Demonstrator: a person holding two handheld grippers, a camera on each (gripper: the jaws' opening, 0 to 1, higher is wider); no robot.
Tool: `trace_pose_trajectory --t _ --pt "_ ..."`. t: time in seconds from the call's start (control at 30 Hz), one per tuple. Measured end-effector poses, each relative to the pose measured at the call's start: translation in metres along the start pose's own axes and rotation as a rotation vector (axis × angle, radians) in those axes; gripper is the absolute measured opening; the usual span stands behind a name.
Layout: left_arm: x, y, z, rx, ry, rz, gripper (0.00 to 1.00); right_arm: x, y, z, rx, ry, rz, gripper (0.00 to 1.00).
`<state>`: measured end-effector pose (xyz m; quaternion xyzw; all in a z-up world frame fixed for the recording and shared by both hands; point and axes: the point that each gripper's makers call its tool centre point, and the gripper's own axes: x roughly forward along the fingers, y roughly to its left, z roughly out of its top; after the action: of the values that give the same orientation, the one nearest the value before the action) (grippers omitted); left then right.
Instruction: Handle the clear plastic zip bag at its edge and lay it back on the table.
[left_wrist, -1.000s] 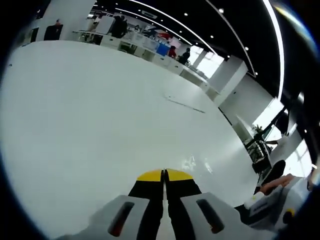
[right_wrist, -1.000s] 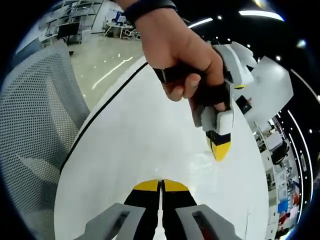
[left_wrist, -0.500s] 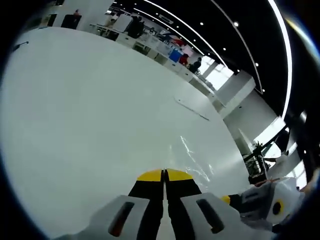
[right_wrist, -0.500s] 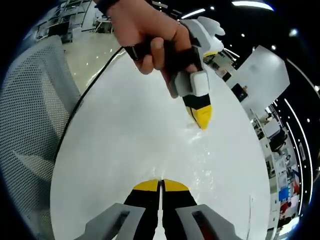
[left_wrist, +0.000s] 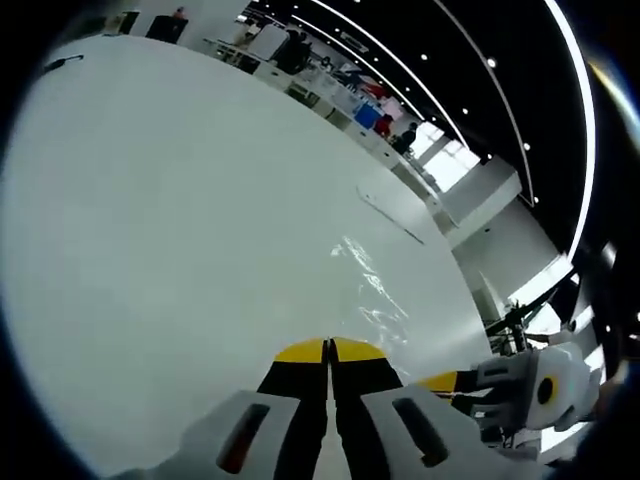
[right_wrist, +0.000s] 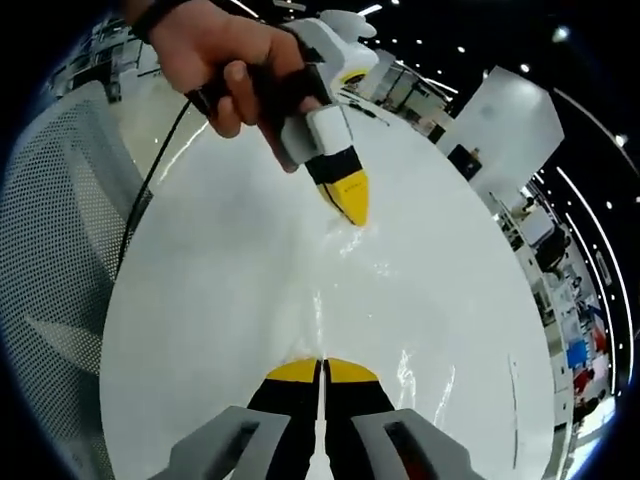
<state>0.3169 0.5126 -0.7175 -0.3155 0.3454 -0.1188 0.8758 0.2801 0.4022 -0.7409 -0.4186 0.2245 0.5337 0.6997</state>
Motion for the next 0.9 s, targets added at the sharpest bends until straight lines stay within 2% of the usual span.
trace_pose_trajectory --t 0.17,0.3,0.33,0.4,0.57,0.9 --pt "0.005 0.000 -0.003 0.002 0.000 0.000 0.00 -0.003 -0.001 -0.007 0.001 0.013 0.001 0.00" --pt "0.008 0.002 -0.005 0.011 0.003 0.015 0.00 -0.005 0.001 -0.012 0.072 0.022 0.015 0.01" --pt "0.009 0.002 -0.006 0.012 0.007 0.017 0.00 -0.006 0.003 -0.011 0.104 0.019 0.023 0.03" --pt "0.009 0.003 -0.008 0.020 0.012 0.023 0.00 -0.008 0.000 -0.002 0.162 -0.035 0.019 0.07" --pt "0.010 0.002 -0.010 0.024 0.016 0.025 0.00 -0.012 -0.009 0.016 0.257 -0.106 0.008 0.16" --pt "0.009 -0.001 -0.010 0.007 0.009 0.027 0.00 0.004 0.001 0.043 0.293 -0.155 0.009 0.20"
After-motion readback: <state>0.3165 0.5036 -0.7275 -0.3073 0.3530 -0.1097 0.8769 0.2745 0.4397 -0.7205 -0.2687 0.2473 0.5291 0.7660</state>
